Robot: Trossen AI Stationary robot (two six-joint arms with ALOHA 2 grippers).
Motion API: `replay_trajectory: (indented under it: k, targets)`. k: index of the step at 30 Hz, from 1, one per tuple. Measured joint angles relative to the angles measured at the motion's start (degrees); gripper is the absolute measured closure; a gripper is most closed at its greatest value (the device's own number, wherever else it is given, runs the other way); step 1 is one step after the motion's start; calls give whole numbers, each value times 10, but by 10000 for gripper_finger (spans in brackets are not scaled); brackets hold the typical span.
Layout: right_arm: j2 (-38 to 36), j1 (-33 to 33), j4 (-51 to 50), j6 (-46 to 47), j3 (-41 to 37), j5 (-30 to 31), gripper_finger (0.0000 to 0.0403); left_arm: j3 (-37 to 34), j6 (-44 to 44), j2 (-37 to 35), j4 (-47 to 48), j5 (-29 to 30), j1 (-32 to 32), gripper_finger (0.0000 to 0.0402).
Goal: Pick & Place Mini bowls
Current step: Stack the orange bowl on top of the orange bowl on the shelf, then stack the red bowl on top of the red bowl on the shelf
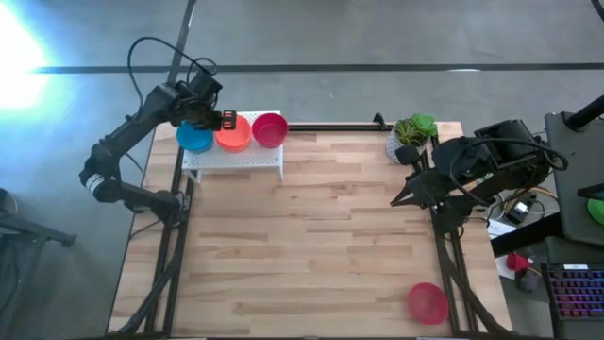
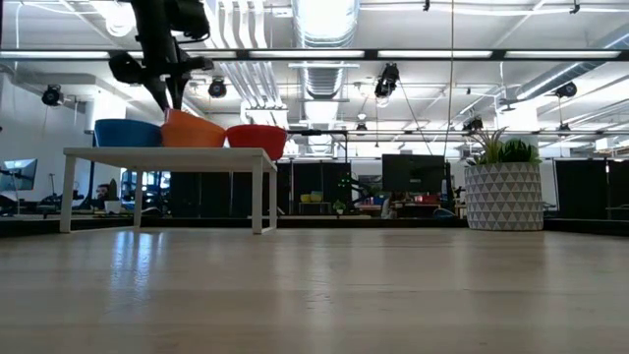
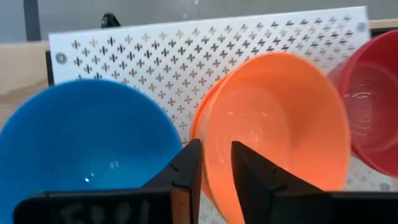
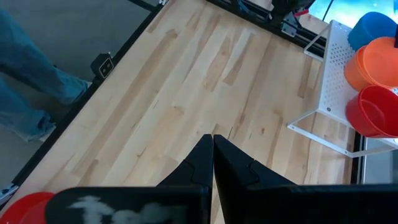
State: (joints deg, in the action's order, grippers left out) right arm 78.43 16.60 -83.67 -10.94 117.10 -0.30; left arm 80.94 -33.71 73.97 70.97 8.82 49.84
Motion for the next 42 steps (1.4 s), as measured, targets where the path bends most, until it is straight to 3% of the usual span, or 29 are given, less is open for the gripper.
replay_trajectory:
  k: [11,17,25,35,42]
  targets:
    - [0,0,0,4,0,0,394,92,22,-1,31,-2,0,322]
    - [0,0,-19,65,0,-1,394,119,41,-6,44,-66,-11,327]
    - [-18,0,-63,206,-28,-12,394,140,85,-51,29,2,-148,396]
    - [-79,46,-62,282,-207,-32,394,136,83,-111,-46,42,-358,401]
    - [-90,112,-46,342,-321,-38,394,135,106,-116,-113,48,-448,401]
